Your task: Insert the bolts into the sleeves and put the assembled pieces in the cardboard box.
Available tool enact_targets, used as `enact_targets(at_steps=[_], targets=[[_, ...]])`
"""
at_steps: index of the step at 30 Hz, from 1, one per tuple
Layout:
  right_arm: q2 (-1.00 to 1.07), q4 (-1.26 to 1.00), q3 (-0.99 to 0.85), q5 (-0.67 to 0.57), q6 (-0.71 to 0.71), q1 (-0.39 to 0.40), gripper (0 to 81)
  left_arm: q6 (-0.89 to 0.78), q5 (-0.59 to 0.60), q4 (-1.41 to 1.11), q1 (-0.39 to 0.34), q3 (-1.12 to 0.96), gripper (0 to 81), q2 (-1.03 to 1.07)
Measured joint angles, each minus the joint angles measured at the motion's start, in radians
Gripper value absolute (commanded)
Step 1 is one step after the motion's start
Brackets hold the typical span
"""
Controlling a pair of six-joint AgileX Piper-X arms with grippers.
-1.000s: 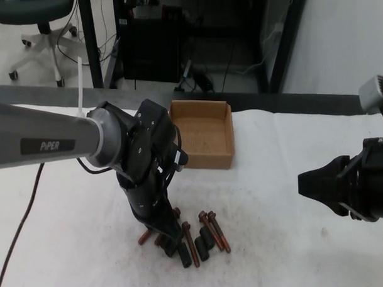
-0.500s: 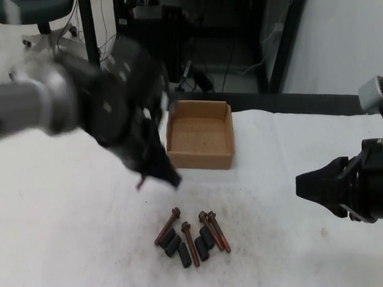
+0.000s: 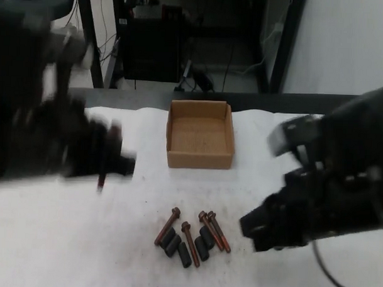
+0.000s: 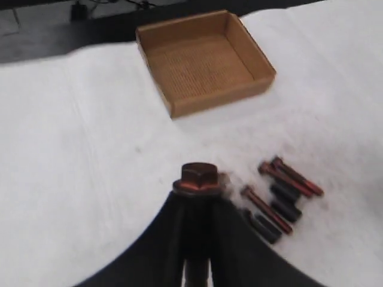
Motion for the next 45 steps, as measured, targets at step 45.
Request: enact_targets(at_steps=[45], targets=[[0.693,0.22,-0.481,0.183,-0.173,0.158,25.2,-0.072,0.119,0.007,0.0,0.219,0.4,-0.266]])
